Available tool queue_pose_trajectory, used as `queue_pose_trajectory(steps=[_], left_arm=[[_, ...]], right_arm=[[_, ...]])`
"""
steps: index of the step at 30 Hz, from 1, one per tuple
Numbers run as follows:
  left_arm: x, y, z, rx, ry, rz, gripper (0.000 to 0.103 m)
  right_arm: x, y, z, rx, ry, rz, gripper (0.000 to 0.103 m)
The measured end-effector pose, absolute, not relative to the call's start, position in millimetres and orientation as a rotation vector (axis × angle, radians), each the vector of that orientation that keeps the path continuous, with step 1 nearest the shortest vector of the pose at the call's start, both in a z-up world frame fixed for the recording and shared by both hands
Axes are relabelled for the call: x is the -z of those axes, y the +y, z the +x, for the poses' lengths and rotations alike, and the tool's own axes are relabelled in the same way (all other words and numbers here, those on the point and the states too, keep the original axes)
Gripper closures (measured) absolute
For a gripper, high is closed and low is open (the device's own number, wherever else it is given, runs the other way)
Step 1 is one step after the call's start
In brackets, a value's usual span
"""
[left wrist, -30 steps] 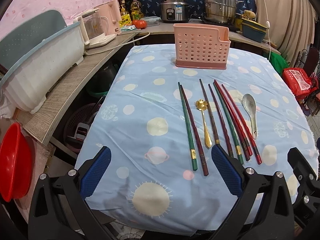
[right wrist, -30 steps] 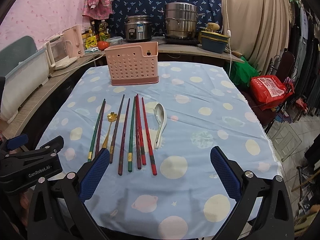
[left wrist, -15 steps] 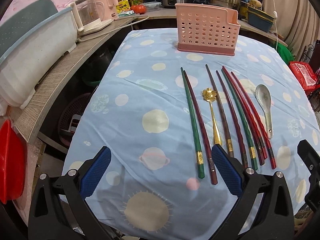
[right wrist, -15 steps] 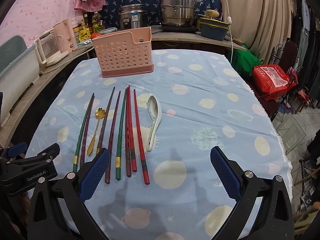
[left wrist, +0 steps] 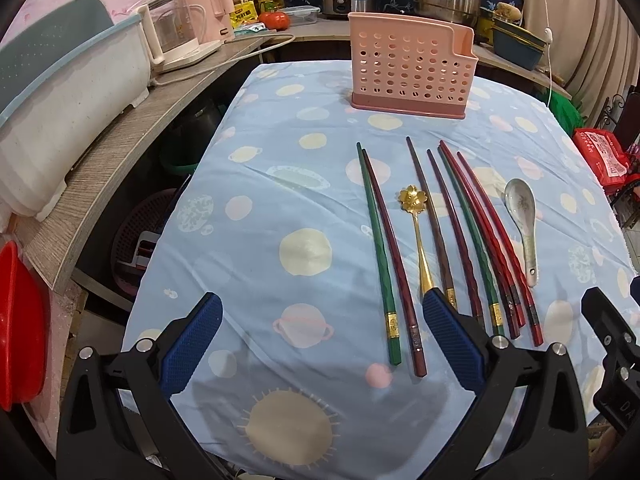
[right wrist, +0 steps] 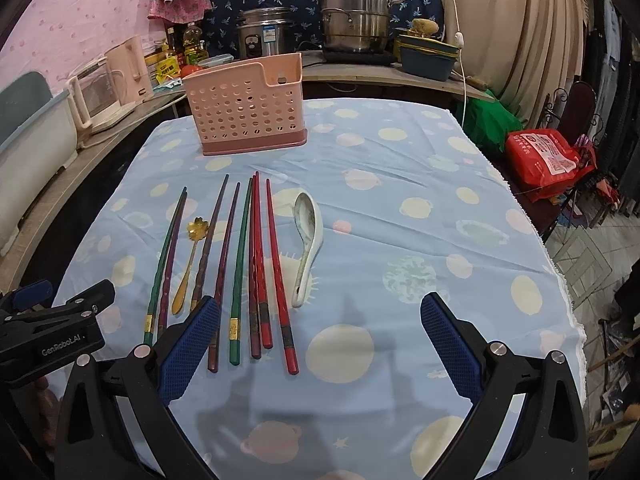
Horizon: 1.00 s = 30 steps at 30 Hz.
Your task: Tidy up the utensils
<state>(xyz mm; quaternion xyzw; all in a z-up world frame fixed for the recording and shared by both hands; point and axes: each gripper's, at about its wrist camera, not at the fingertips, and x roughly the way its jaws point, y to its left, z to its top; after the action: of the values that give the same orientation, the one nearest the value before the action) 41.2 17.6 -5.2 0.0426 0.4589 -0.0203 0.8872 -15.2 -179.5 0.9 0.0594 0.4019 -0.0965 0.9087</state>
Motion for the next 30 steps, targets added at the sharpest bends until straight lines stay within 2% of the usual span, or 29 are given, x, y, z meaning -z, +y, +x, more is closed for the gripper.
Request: queue_pose_trajectory(steps=[10, 16, 18, 20, 22, 28, 30], left_arm=[[17.7, 13.4, 43.0, 0.078, 0.979, 0.078, 0.007], [19.7, 11.8, 42.0, 0.133, 0.976, 0.061, 0.009], [28.9, 12.6, 44.6, 0.148, 1.003, 0.052, 0.016], [41.3, 15.4, 48.3, 0.156, 1.042, 0.035, 0.031], [51.9, 18.9, 51.4, 0.160, 1.076, 0.009, 0.036], [61.1, 12.5, 52.6, 0.190, 1.083, 0.028, 0.038], [62.8, 10.6, 52.3, 0.184, 1.077, 0.052, 0.041]], right_arm=[[5.4, -185.2, -12.7, 0.218, 0.838, 0.126, 0.008], [6.4, -188.2, -7.4, 0.232, 0.829, 0.125, 0.016], [8.2, -190.0, -3.4, 0.235, 0.837, 0.126, 0.019], [9.2, -191.5, -1.6, 0.238, 0.838, 0.129, 0.019], [10.7, -191.1, -0.7, 0.237, 0.840, 0.128, 0.019], [18.6, -187.5, 3.5, 0.230, 0.866, 0.124, 0.019], [21.0, -186.6, 5.0, 0.229, 0.870, 0.122, 0.019]])
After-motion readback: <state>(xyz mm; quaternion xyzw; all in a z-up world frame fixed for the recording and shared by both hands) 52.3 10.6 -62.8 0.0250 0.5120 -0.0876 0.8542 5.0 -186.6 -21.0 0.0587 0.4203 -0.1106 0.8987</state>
